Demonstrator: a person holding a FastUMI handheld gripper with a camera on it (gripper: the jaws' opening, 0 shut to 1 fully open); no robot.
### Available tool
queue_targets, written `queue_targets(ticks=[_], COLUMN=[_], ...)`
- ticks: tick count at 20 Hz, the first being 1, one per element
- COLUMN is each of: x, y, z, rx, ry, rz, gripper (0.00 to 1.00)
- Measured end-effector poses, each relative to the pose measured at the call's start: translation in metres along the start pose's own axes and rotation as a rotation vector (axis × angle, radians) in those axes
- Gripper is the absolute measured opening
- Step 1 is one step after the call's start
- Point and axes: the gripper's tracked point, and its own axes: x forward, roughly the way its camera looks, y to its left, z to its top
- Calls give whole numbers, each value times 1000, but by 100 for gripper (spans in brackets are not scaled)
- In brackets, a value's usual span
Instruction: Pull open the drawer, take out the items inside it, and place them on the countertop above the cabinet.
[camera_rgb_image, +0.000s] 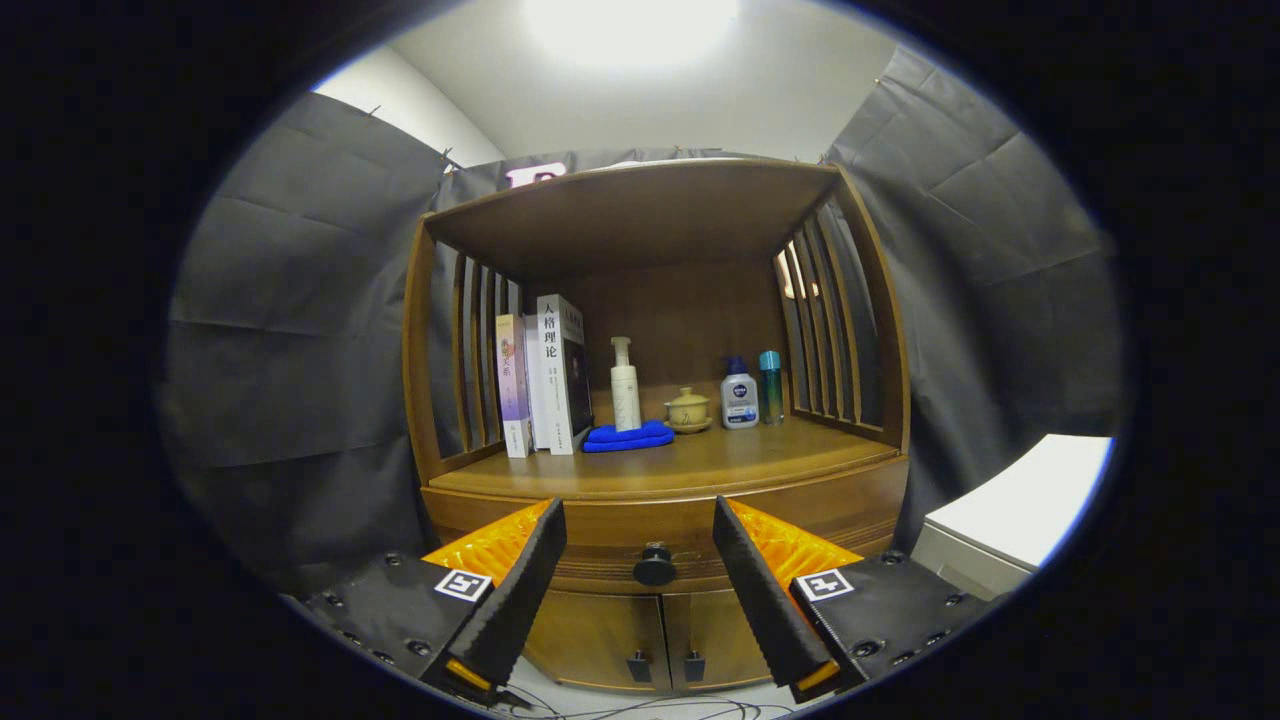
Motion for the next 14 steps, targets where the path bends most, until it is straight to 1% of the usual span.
queue_targets(ticks=[3,9,14], x=[18,50,68], y=[-1,-3,0], z=[-7,-38,-66], rx=[-33,13,1], ry=[35,132,199], rz=[8,0,6], gripper=[95,95,95])
